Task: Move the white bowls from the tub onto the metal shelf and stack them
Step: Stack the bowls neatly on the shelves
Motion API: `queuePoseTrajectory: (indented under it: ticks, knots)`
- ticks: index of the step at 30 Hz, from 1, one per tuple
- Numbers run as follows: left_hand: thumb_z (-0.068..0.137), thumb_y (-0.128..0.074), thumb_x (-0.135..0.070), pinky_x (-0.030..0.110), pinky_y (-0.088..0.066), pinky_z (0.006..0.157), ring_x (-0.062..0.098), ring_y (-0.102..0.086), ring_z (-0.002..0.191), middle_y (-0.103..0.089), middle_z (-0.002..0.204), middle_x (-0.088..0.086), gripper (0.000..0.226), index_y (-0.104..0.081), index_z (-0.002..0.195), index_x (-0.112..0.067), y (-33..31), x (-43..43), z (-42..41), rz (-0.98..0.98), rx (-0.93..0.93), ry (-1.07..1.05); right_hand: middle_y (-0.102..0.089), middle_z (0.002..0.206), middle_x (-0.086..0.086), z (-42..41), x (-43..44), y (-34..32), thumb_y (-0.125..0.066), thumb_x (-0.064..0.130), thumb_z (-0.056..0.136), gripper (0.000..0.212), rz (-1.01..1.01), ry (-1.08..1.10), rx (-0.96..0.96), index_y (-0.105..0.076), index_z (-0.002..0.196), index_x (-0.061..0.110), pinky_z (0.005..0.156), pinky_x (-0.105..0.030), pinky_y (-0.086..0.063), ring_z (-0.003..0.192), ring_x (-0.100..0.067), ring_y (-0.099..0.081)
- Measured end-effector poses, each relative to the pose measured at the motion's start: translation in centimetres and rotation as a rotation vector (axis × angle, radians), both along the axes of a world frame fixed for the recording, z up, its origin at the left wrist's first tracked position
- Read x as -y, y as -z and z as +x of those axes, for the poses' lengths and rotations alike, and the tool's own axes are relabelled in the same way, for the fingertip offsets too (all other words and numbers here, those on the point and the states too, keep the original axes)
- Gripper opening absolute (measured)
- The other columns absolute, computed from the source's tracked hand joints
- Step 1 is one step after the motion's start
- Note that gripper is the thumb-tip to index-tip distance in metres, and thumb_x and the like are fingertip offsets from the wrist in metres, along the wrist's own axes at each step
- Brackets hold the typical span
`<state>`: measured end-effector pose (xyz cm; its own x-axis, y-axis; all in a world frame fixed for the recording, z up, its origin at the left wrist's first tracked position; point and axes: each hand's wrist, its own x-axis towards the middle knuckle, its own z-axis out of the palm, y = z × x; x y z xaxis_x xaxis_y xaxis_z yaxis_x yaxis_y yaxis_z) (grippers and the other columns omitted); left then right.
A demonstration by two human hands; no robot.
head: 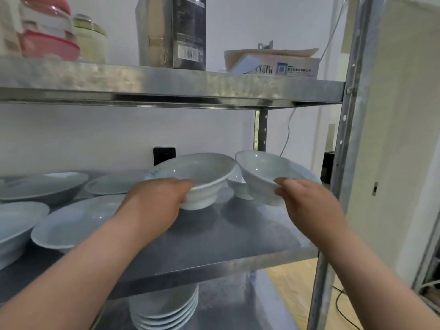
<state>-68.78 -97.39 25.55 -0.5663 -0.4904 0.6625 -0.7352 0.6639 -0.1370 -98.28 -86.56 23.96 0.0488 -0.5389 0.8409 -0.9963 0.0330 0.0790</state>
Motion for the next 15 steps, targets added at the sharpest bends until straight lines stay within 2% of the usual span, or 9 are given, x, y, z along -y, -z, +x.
queuePoseTrajectory:
  ticks: [2,5,8,10,13,15]
  knots:
    - [0.083,-0.058,-0.012,0.027,-0.032,0.059,0.021,-0.057,0.074,-0.059,0.081,-0.012,0.018,-0.051,0.082,-0.028,-1.9,1.2,-1.1,0.033,-0.021,-0.055,-0.075,0.086,-0.004,-0.6,2.4,-1.7,-0.073,0.007,0.084,0.023,-0.003,-0.030,0.012,-0.072,0.106,0.013,0.053,-0.032,-0.049,0.072,-0.031,-0.068]
    - [0.090,-0.050,-0.024,0.028,-0.039,0.068,0.023,-0.058,0.084,-0.062,0.093,-0.005,0.003,-0.052,0.089,-0.024,-3.2,4.3,-3.7,0.080,-0.009,-0.170,-0.072,0.108,-0.001,-1.3,7.7,-3.1,-0.059,0.012,0.092,0.028,0.136,-0.022,0.099,-0.068,0.117,0.022,0.064,-0.028,-0.041,0.097,-0.031,-0.064]
    - [0.097,-0.042,-0.028,0.028,-0.038,0.074,0.018,-0.049,0.074,-0.053,0.088,0.001,0.014,-0.051,0.089,-0.021,-3.4,7.2,-6.9,0.242,-0.065,-0.231,-0.065,0.126,0.001,-2.3,12.7,-2.4,-0.050,0.020,0.097,0.034,0.275,0.014,0.148,-0.064,0.127,0.030,0.082,-0.028,-0.046,0.115,-0.026,-0.058]
    - [0.099,-0.039,-0.026,0.027,-0.035,0.074,0.022,-0.051,0.080,-0.052,0.090,0.002,0.016,-0.051,0.090,-0.021,-3.0,9.0,-8.4,0.259,-0.040,-0.287,-0.063,0.131,0.000,-3.3,14.9,-1.4,-0.049,0.021,0.099,0.035,0.292,0.027,0.229,-0.063,0.129,0.033,0.093,-0.030,-0.048,0.117,-0.025,-0.058]
    - [0.101,-0.041,-0.019,0.031,-0.044,0.084,0.030,-0.059,0.104,-0.064,0.108,0.008,0.022,-0.062,0.103,-0.014,-2.0,11.4,-9.2,0.307,-0.010,-0.295,-0.062,0.133,0.002,-4.6,17.1,-0.4,-0.048,0.023,0.100,0.034,0.287,0.027,0.298,-0.063,0.129,0.035,0.095,-0.030,-0.046,0.116,-0.023,-0.058]
    - [0.101,-0.040,-0.023,0.031,-0.046,0.086,0.030,-0.059,0.103,-0.065,0.112,0.011,0.026,-0.063,0.105,-0.013,-1.4,12.5,-9.4,0.357,-0.001,-0.297,-0.061,0.133,0.002,-5.2,18.0,-0.2,-0.046,0.024,0.100,0.036,0.357,0.021,0.342,-0.061,0.130,0.037,0.095,-0.032,-0.050,0.111,-0.024,-0.061]
